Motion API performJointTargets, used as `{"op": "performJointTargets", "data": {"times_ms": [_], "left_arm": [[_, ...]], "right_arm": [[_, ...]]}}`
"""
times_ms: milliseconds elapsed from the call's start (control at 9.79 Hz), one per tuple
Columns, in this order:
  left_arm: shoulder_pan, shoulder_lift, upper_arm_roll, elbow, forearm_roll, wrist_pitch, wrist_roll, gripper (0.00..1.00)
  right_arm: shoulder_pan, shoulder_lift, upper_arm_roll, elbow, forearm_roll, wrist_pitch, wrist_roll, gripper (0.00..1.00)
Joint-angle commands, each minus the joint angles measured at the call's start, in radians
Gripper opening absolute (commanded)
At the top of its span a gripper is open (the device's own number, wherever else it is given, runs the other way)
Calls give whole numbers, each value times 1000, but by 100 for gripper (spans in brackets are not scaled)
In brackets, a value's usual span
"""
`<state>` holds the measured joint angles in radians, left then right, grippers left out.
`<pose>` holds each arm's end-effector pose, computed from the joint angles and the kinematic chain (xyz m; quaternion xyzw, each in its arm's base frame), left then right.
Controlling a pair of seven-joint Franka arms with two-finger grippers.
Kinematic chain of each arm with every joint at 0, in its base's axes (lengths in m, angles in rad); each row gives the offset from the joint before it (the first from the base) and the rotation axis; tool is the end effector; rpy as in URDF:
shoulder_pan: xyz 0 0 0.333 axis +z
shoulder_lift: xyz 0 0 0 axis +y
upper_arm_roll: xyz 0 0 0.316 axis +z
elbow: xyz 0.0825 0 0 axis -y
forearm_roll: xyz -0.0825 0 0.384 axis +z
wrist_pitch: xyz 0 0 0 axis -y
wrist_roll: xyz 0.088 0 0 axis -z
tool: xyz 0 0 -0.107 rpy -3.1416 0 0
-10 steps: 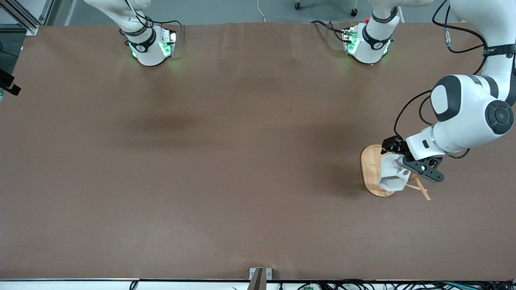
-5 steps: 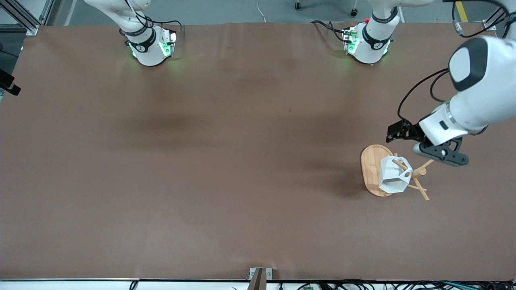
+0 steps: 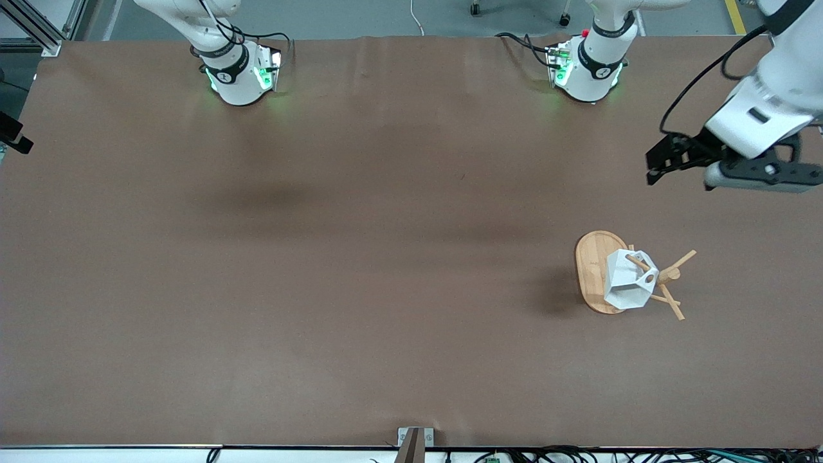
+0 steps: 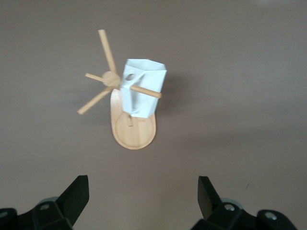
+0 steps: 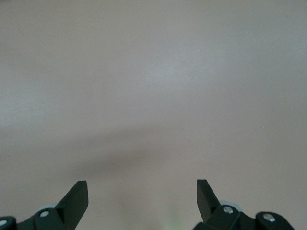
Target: Hang cup on rack
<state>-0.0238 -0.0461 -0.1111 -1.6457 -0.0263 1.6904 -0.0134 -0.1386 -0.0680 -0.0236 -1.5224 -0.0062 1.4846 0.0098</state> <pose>0.5459 -0.0781 0.6252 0.9971 -0.0597 0.0443 0.0139 0.5168 -0.0858 0.6761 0.9962 -0.0862 0.0149 0.0034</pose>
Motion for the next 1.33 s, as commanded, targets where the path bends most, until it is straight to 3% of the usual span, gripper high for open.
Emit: {"op": "performJointTargets", "data": {"times_ms": [0, 306, 715, 1226], "left_arm": [[67, 22, -10, 44, -1, -40, 128, 100], [73, -12, -15, 38, 6, -133, 46, 100], [84, -103, -53, -84, 14, -69, 35, 100], [59, -93, -44, -60, 26, -75, 44, 100]], "right_arm": [[-18, 7, 8, 16, 38, -6, -4, 100], [-16, 7, 8, 16, 29, -6, -7, 100], [-13, 5, 11, 16, -6, -10, -1, 100], [-18, 7, 11, 15, 2, -12, -2, 100]]}}
